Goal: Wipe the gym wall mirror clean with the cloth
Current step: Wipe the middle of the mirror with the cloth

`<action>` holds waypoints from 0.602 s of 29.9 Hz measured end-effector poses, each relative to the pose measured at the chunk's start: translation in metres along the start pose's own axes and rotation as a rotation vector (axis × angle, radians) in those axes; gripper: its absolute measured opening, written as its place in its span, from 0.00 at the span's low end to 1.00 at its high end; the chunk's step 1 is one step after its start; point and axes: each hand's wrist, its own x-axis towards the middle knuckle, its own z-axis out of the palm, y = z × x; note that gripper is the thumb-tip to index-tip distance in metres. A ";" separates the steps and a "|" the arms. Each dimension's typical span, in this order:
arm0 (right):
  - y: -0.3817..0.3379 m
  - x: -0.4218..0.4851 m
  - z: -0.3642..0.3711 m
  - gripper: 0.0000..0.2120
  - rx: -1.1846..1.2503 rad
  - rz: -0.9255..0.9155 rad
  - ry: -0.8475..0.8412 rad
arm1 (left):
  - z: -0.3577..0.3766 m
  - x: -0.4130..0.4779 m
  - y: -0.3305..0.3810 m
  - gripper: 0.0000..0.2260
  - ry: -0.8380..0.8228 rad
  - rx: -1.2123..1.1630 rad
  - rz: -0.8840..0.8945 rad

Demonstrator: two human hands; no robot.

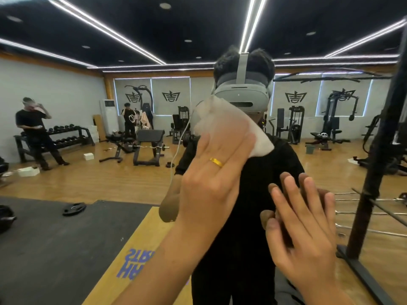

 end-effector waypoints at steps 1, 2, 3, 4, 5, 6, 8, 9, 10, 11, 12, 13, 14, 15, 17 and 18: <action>0.000 0.001 0.000 0.20 0.000 -0.001 0.000 | -0.007 -0.002 -0.010 0.23 -0.003 0.024 0.013; 0.000 0.001 0.000 0.20 0.000 -0.003 0.000 | -0.015 -0.004 -0.022 0.24 0.014 0.055 0.006; -0.001 0.001 0.000 0.20 -0.001 -0.003 -0.002 | -0.023 -0.005 -0.034 0.24 0.044 0.081 -0.020; -0.001 0.001 0.000 0.21 -0.004 -0.002 -0.005 | -0.029 -0.006 -0.044 0.22 0.077 0.087 -0.059; -0.002 0.001 0.001 0.21 -0.012 -0.002 -0.005 | -0.033 -0.005 -0.050 0.20 0.105 0.066 -0.104; -0.003 0.000 0.001 0.21 -0.023 -0.004 -0.003 | -0.033 -0.004 -0.052 0.19 0.126 0.030 -0.144; -0.003 0.000 0.002 0.21 -0.038 -0.015 0.010 | -0.028 0.002 -0.045 0.19 0.136 -0.036 -0.180; -0.003 0.000 0.003 0.21 -0.035 -0.017 0.014 | -0.025 0.007 -0.039 0.19 0.126 -0.055 -0.171; -0.003 0.000 0.004 0.20 -0.029 -0.016 0.019 | -0.020 0.011 -0.034 0.19 0.111 -0.072 -0.147; -0.003 0.001 0.004 0.20 -0.025 -0.015 0.027 | -0.015 0.017 -0.029 0.18 0.093 -0.091 -0.117; -0.003 0.002 0.005 0.20 -0.025 -0.016 0.036 | -0.010 0.024 -0.025 0.17 0.074 -0.112 -0.089; -0.004 0.002 0.005 0.20 -0.026 -0.020 0.045 | -0.006 0.032 -0.022 0.16 0.051 -0.130 -0.062; -0.004 0.002 0.006 0.20 -0.029 -0.024 0.052 | -0.003 0.040 -0.019 0.17 0.025 -0.139 -0.034; -0.004 0.002 0.006 0.20 -0.032 -0.027 0.058 | -0.001 0.048 -0.017 0.17 -0.003 -0.134 -0.003; -0.004 0.002 0.006 0.20 -0.033 -0.028 0.064 | -0.002 0.058 -0.015 0.19 -0.056 -0.087 0.070; -0.004 0.002 0.005 0.20 -0.032 -0.027 0.066 | -0.004 0.060 -0.018 0.20 -0.078 -0.064 0.099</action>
